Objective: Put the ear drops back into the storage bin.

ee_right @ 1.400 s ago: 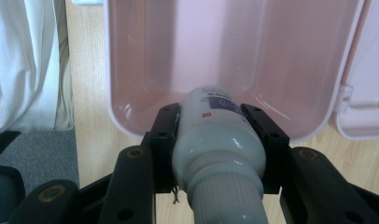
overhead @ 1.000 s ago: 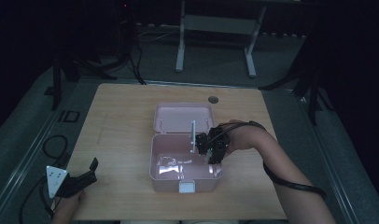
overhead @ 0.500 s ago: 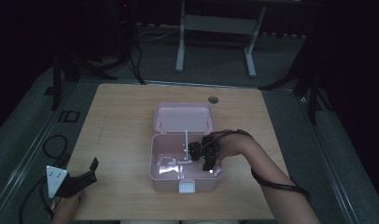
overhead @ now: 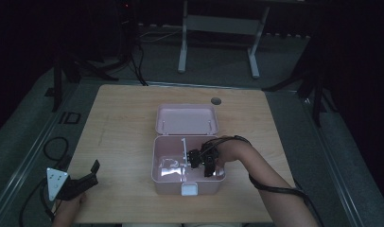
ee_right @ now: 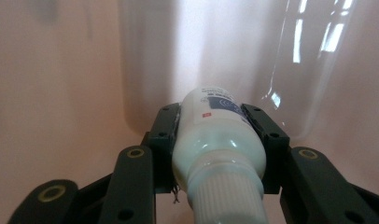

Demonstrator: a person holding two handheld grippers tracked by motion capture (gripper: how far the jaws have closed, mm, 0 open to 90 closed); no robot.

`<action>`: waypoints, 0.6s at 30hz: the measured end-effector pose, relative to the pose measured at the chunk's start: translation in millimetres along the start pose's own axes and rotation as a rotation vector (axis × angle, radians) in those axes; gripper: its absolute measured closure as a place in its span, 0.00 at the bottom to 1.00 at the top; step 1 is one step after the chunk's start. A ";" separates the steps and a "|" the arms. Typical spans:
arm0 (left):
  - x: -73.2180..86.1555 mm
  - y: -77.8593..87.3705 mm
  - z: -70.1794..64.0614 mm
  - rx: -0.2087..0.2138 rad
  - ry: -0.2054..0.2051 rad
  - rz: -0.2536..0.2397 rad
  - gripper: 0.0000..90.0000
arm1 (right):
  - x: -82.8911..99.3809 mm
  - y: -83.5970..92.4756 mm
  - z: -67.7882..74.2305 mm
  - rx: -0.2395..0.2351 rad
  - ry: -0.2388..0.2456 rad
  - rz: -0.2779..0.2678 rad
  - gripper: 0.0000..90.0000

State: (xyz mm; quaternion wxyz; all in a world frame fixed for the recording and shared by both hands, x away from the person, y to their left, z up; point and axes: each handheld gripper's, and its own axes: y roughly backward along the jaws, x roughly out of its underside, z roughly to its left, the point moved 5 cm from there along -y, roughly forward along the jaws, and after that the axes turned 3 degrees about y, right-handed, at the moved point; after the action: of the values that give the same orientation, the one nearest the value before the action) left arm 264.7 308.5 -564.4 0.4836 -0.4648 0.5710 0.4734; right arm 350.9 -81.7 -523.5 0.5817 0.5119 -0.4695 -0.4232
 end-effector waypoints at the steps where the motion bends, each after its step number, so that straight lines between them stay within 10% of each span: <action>1: -0.1 0.0 0.0 -0.002 0.001 -0.002 0.00 | -0.3 -2.3 0.1 -0.003 0.000 0.006 0.66; 18: -0.2 0.3 -0.2 0.000 0.003 -0.003 0.00 | -2.7 -22.0 -0.9 -0.007 0.004 0.062 0.66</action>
State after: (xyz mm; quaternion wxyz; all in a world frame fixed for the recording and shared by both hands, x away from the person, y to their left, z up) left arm 264.4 308.4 -564.1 0.4836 -0.4663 0.5709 0.4719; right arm 351.0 -81.4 -545.7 0.5973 0.4958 -0.4825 -0.4057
